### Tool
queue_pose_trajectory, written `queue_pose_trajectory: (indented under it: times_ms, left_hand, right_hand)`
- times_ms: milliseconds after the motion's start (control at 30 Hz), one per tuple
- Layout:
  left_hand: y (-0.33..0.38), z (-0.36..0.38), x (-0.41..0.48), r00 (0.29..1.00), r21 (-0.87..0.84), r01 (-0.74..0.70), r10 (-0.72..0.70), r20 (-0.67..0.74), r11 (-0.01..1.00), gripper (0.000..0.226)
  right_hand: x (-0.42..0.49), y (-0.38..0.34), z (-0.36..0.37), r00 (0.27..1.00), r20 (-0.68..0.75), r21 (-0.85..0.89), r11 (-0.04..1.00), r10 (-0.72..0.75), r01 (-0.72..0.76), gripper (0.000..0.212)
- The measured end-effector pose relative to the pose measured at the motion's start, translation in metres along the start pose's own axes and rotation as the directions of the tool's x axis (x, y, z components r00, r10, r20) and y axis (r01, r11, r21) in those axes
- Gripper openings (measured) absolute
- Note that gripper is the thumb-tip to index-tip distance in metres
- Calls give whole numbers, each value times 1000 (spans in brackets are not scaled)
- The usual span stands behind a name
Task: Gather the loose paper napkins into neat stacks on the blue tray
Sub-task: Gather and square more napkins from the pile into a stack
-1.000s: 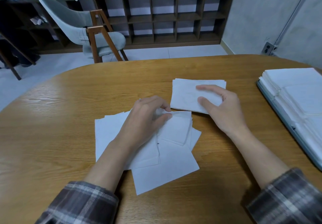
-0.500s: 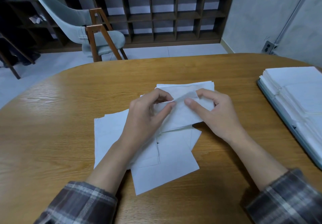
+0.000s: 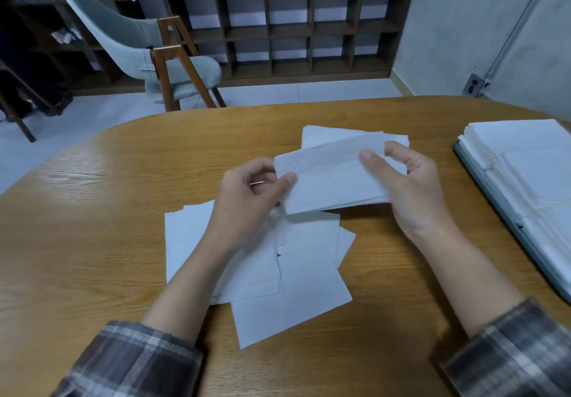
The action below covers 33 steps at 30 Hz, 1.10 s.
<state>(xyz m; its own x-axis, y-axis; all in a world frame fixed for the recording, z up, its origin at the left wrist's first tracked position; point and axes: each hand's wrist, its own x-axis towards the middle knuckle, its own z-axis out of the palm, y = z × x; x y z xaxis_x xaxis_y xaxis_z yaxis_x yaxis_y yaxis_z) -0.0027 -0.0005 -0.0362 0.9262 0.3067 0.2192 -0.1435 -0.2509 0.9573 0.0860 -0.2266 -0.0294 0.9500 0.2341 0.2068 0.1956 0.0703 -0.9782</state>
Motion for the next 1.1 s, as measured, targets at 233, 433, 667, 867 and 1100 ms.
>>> queue_pose_trajectory:
  times_ms: [233,433,667,867,1100]
  left_hand:
    - [7,2,-5,997,-169,70,-63,46,983,20]
    - [4,2,-5,996,-209,66,-76,-38,976,21]
    - [10,3,-7,999,-104,-18,14,-33,994,48]
    - [10,3,-8,975,148,-66,32,222,987,33]
    - [15,-2,-10,976,170,-33,-4,216,985,20]
  right_hand:
    - [-3,-2,5,995,70,118,989,77,-84,11]
    - [-5,-4,9,969,203,112,980,141,-166,22]
    - [-5,-1,11,971,156,72,978,182,-195,17]
    - [0,4,9,976,63,87,973,210,-215,15]
    - [5,4,1,980,-16,30,980,197,-196,9]
